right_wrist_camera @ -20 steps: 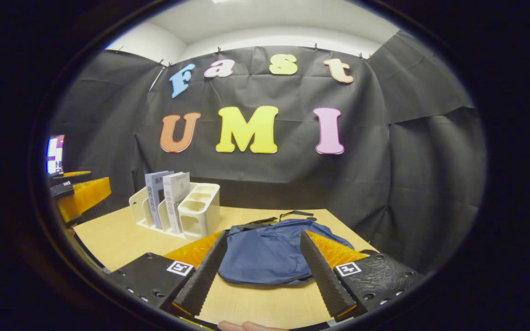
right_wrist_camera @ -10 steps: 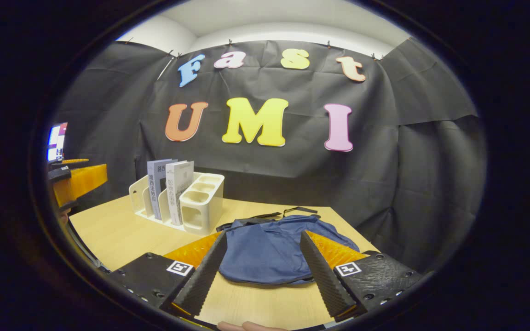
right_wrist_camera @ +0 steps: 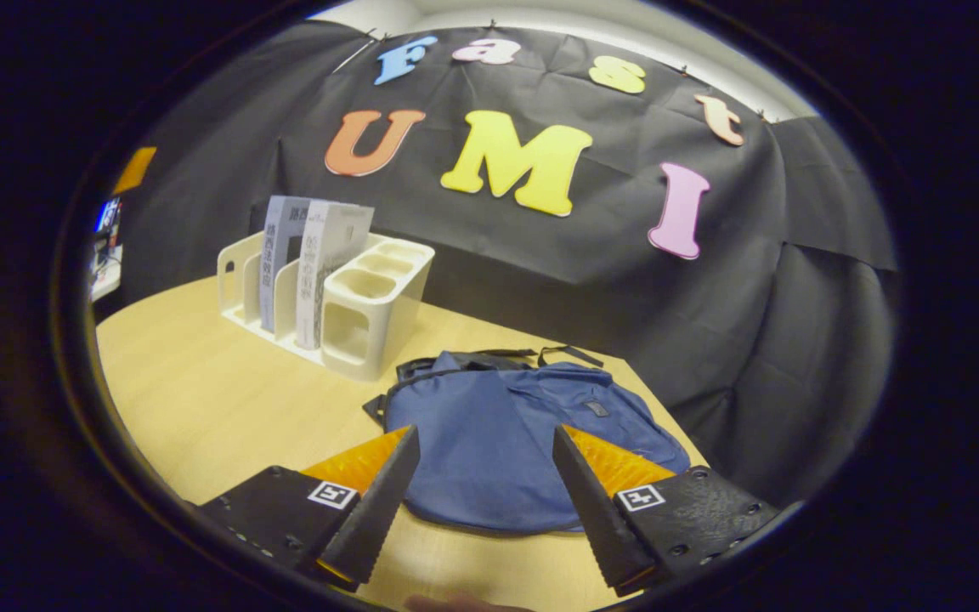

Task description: Open the schoolbag, grab two books from the bookshelf and put them into the schoolbag.

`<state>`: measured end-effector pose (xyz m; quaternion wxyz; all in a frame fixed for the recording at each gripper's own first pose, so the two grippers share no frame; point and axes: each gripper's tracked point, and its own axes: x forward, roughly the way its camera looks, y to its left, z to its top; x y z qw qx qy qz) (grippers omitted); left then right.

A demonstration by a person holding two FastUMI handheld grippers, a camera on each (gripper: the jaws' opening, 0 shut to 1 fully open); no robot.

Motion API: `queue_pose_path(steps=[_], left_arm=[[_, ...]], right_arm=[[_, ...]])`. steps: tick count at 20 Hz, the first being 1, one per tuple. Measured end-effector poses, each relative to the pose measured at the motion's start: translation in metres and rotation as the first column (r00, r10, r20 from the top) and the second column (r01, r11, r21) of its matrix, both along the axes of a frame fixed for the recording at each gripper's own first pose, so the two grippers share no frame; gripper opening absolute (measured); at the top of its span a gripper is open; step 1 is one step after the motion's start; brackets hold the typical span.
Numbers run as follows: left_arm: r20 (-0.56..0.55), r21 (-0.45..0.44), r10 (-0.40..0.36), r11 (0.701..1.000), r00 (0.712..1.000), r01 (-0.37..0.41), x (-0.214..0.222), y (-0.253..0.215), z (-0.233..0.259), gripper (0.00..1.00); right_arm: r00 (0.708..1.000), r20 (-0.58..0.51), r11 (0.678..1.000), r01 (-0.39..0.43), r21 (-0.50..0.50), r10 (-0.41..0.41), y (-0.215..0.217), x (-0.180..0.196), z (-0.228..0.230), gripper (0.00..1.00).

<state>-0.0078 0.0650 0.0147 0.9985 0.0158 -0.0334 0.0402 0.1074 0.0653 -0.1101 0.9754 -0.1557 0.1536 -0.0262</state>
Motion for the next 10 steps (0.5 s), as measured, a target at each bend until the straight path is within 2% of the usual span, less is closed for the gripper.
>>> queue_pose_path(steps=[3, 5, 6, 10], left_arm=[[-0.016, -0.011, 0.011, 1.000, 1.000, -0.011, 0.004, 0.008, -0.005, 0.96], [-0.021, -0.020, 0.016, 1.000, 1.000, -0.016, 0.005, 0.013, -0.007, 0.96], [-0.023, -0.023, 0.018, 1.000, 1.000, -0.018, 0.006, 0.016, -0.008, 0.96], [-0.028, -0.021, 0.053, 0.998, 0.998, -0.054, 0.004, 0.030, -0.008, 0.96]], right_arm=[[0.998, -0.051, 0.999, -0.030, -0.045, 0.028, 0.030, 0.019, -0.020, 0.95], [0.997, -0.071, 0.994, -0.049, -0.093, 0.042, 0.045, 0.031, -0.030, 0.99], [0.996, -0.078, 0.992, -0.053, -0.118, 0.044, 0.049, 0.037, -0.037, 0.94], [0.992, -0.128, 0.984, -0.036, -0.174, 0.014, 0.049, 0.061, -0.066, 0.95]])
